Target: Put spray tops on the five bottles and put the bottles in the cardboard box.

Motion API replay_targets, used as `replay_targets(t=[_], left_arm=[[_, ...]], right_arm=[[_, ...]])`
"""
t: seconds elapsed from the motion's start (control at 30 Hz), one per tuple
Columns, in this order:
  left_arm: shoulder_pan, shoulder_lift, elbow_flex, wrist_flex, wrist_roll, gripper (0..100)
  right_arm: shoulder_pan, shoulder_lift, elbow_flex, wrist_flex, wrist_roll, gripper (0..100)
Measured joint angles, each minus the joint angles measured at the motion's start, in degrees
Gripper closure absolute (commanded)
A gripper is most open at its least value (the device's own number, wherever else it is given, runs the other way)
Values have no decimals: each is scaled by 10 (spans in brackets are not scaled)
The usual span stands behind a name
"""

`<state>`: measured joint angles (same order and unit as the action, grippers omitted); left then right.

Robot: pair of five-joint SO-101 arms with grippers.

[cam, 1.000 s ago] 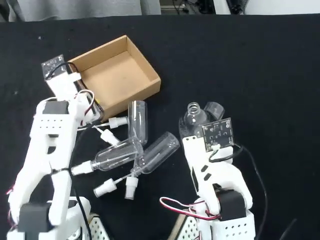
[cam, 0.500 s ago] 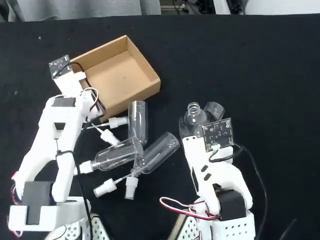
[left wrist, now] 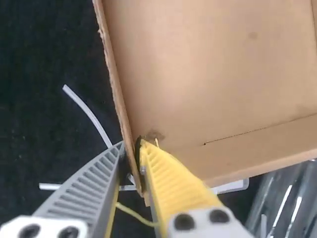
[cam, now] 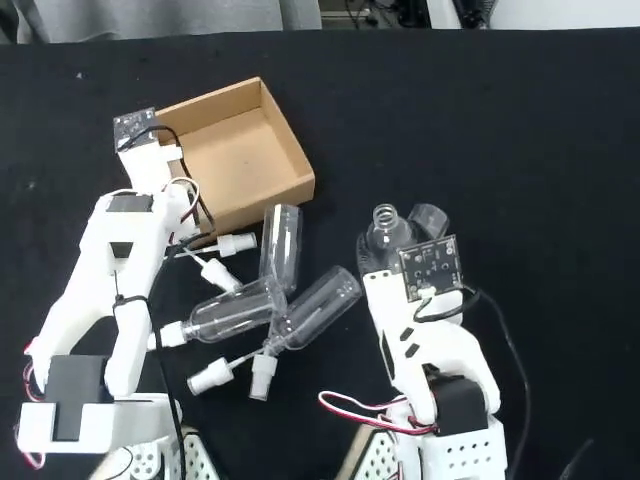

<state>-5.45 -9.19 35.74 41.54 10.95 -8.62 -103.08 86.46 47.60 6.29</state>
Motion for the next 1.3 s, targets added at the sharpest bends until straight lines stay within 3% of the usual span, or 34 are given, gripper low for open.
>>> replay_targets(t=[0.23, 0.5, 0.67, 1.03, 1.3], left_arm=[[1, 0, -2, -4, -141, 965], [7, 0, -2, -23, -241, 930], [7, 0, -2, -31, -255, 776], [7, 1, -11, -22, -248, 773], [9, 1, -129, 121, -241, 773]], right_arm=[[0, 0, 0, 0, 0, 934], [0, 0, 0, -3, 1, 934], [0, 0, 0, -3, 1, 934], [0, 0, 0, -3, 1, 934], [0, 0, 0, -3, 1, 934]])
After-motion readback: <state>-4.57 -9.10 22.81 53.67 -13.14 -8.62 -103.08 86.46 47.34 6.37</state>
